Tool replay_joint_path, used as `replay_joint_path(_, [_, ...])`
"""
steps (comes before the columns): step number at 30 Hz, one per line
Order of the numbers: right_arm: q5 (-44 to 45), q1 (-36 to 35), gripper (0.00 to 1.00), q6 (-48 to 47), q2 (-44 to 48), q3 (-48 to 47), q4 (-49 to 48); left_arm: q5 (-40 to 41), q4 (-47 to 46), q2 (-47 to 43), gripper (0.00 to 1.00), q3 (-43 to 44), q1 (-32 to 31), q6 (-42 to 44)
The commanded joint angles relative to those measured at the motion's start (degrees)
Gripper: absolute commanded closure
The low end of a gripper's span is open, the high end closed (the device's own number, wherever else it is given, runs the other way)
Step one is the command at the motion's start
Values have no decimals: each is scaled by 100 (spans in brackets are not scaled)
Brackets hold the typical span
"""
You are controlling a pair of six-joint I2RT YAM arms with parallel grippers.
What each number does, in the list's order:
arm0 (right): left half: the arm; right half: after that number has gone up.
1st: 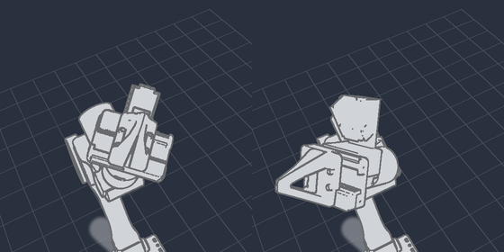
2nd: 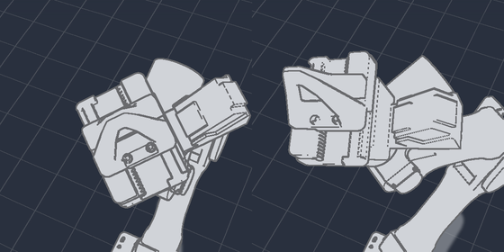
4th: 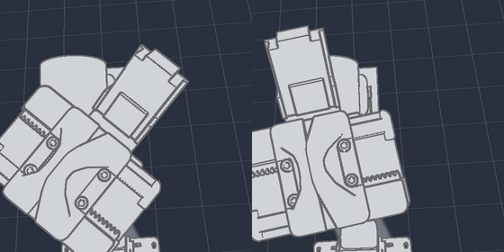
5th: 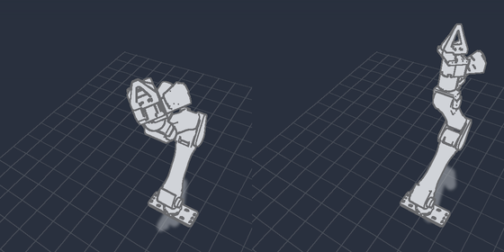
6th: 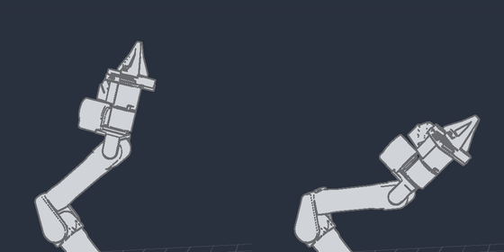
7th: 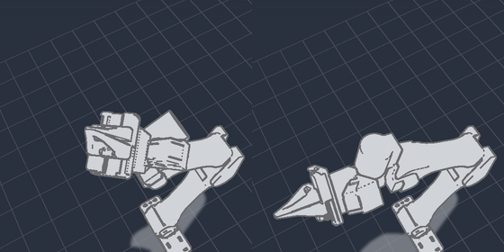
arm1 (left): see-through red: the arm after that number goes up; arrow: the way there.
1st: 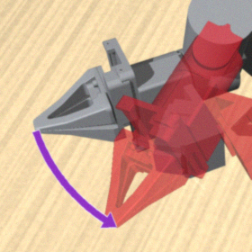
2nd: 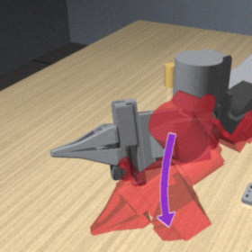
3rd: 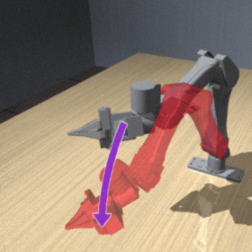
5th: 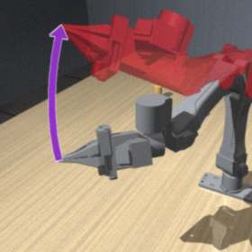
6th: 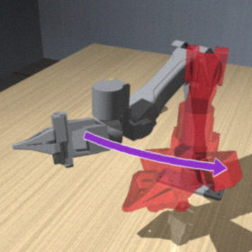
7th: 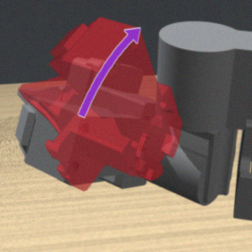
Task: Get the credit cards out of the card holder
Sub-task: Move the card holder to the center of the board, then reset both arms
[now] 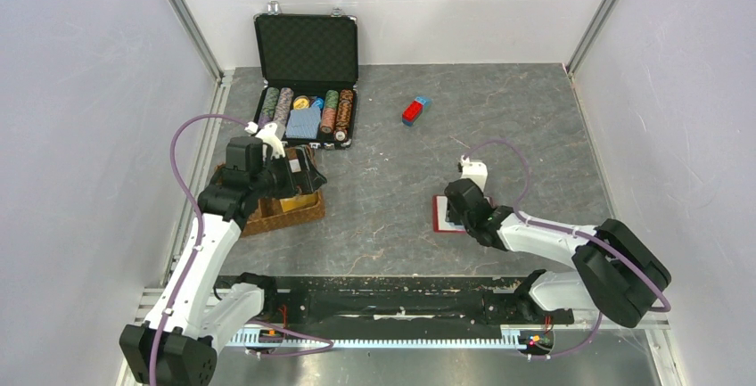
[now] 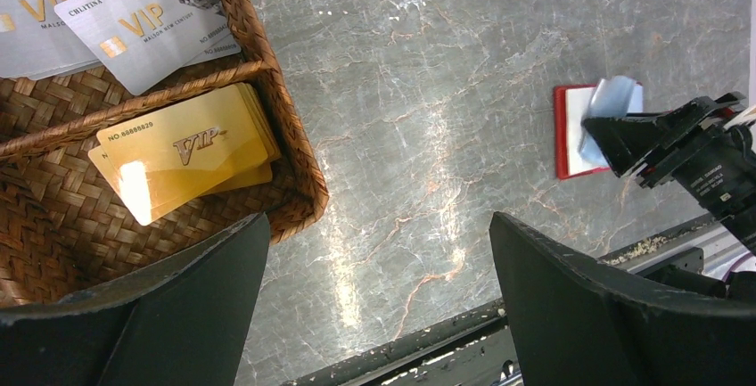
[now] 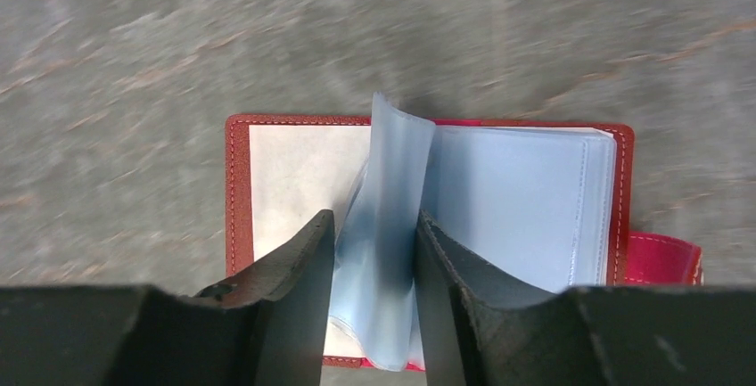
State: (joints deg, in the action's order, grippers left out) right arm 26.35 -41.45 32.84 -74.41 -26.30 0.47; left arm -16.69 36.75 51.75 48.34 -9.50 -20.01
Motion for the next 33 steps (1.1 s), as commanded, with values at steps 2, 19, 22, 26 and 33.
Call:
replay_joint_path(2, [44, 287, 45, -976, -28, -246, 164, 43, -98, 37, 0, 22, -34, 182])
replay_joint_path(19, [-1546, 225, 2, -1751, 2122, -1408, 1537, -900, -171, -287, 0, -76, -165, 82])
replay_joint_path(22, [-1490, 225, 2, -1580, 2702, -1465, 1660, -1252, -246, -661, 0, -70, -167, -35])
replay_joint_path(26, [-1227, 226, 2, -1216, 3356, -1474, 1706, -1512, -460, -1163, 0, 20, -175, -317])
replay_joint_path(33, [-1100, 225, 2, -1016, 3989, -1535, 1728, -1509, -671, -1745, 0, 117, -167, -597])
